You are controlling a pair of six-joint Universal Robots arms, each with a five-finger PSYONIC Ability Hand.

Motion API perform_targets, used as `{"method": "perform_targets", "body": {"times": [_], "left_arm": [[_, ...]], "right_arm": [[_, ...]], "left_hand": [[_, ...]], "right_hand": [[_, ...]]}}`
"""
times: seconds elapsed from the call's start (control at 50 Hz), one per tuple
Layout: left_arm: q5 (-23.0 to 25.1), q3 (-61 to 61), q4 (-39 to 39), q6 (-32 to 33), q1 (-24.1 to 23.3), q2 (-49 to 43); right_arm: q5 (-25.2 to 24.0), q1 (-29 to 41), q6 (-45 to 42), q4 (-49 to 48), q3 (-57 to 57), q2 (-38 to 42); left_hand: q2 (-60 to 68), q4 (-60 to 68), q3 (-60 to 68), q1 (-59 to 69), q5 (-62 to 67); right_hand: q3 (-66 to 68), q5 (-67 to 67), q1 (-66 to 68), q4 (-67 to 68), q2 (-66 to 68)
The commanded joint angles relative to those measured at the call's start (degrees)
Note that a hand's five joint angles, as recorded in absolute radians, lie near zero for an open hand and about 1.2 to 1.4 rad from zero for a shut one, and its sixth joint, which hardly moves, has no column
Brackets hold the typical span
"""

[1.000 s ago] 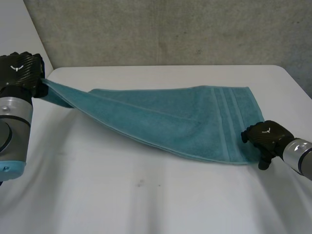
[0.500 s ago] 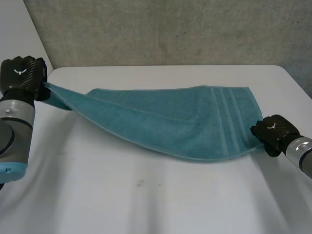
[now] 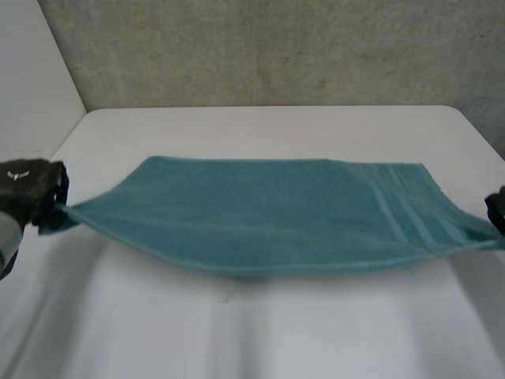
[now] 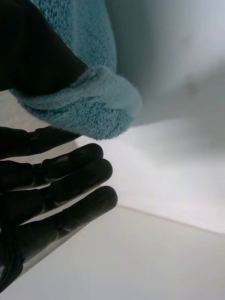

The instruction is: Fold the laundry

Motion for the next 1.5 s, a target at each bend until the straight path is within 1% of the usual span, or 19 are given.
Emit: {"method": "perform_targets", "body": {"times": [0.02,0.1,0.24,0.26,0.3,0.44,0.54,0.7,0.84,0.86,0.9,0.92,0.94,0.96,1.04,1.06,1.16,1.36,1.5], "left_arm": [[6.8,-5.0,-6.9,6.4,4.1,5.2],[9.2,-4.3,-4.8,6.4,4.7,4.2],[8.9,3.0,4.9,6.6,1.8,-8.9],[8.7,7.3,6.9,6.5,0.1,-13.9],[8.7,8.9,7.5,6.4,-0.3,-15.6],[3.9,25.0,9.9,6.5,-3.9,-30.8],[0.9,39.2,9.8,6.8,-6.0,-43.4],[0.1,52.2,11.5,6.9,-6.5,-54.3],[0.4,56.1,14.4,7.6,-7.2,-59.6],[0.7,55.8,15.3,7.6,-7.6,-59.6],[1.2,54.2,17.4,7.8,-8.2,-59.4],[1.2,54.2,17.4,7.8,-8.2,-59.4],[1.9,50.0,21.6,9.3,-9.3,-58.6],[2.2,48.7,22.9,10.2,-9.5,-57.9],[2.5,44.2,28.2,14.5,-10.4,-55.1],[1.9,40.9,31.8,17.9,-10.8,-52.5],[1.3,37.7,32.4,18.4,-10.8,-48.0],[0.9,25.4,26.8,13.1,-9.4,-33.7],[1.2,22.7,20.4,9.0,-6.5,-30.4]], "right_arm": [[-1.9,-3.2,-8.3,5.6,-0.2,-1.6],[-3.3,-3.1,-5.2,0.5,-1.9,0.2],[-3.0,-0.2,1.0,-8.1,-7.3,11.0],[-2.6,2.1,2.5,-9.5,-9.6,13.2],[-1.2,5.8,5.5,-12.1,-15.0,18.4],[3.8,10.6,8.5,-17.1,-24.2,27.7],[8.0,14.8,11.1,-25.4,-34.4,37.2],[13.3,18.3,11.1,-31.2,-44.9,47.7],[15.6,20.6,11.1,-31.7,-50.8,53.8],[15.6,20.6,11.1,-31.7,-50.8,53.8],[16.3,21.3,11.3,-31.9,-51.0,54.0],[17.3,21.5,11.6,-32.0,-51.0,53.9],[17.3,21.5,11.6,-32.0,-51.0,53.9],[18.5,21.6,11.9,-32.3,-50.9,53.5],[19.4,21.9,13.8,-33.9,-49.4,51.5],[19.2,21.7,15.7,-34.1,-47.4,47.4],[18.7,21.3,19.7,-34.1,-41.4,38.7],[13.0,19.1,21.5,-31.1,-23.3,23.6],[9.8,14.8,21.6,-26.6,-15.1,19.6]], "left_hand": [[11.2,11.5,11.6,14.9,15.1],[11.2,11.5,11.6,14.9,15.1],[11.2,11.5,11.6,14.9,15.1],[11.2,11.5,11.6,14.9,15.1],[11.2,11.5,11.6,14.9,15.1],[11.2,11.5,11.6,14.9,15.1],[11.2,11.5,11.6,14.9,15.1],[11.2,11.5,11.6,14.9,15.1],[11.2,11.5,11.6,14.9,15.1],[9.9,10.2,10.3,13.6,13.8],[-12.7,-12.4,-12.3,-9.0,-8.8],[-12.9,-12.5,-12.4,-9.1,-8.9],[-54.5,-54.1,-54.1,-50.8,-50.5],[-56.9,-56.6,-56.5,-53.2,-52.9],[-58.5,-58.1,-58.0,-54.7,-54.5],[-58.6,-58.3,-58.2,-54.9,-54.6],[-58.5,-58.1,-58.0,-54.7,-54.5],[-58.5,-58.1,-58.0,-54.7,-54.5],[-58.3,-57.9,-57.8,-54.6,-54.3]], "right_hand": [[12.5,14.1,24.3,11.7,12.8],[12.5,14.1,24.3,11.7,12.8],[12.5,14.1,24.3,11.7,12.8],[12.5,14.1,24.3,11.7,12.8],[12.5,14.1,24.3,11.7,12.8],[12.5,14.1,24.3,11.7,12.8],[12.5,14.1,24.3,11.7,12.8],[12.5,14.1,24.3,11.7,12.8],[12.2,13.8,24.0,11.5,12.5],[12.2,13.8,24.0,11.5,12.5],[-49.8,-48.1,-37.9,-50.5,-49.5],[-57.5,-55.9,-45.7,-58.3,-57.2],[-57.5,-55.9,-45.7,-58.3,-57.2],[-57.5,-55.9,-45.7,-58.3,-57.2],[-57.5,-55.9,-45.7,-58.3,-57.2],[-57.5,-55.9,-45.7,-58.3,-57.2],[-57.5,-55.9,-45.7,-58.3,-57.2],[-57.5,-55.9,-45.7,-58.3,-57.2],[-57.5,-55.9,-45.7,-58.3,-57.2]]}}
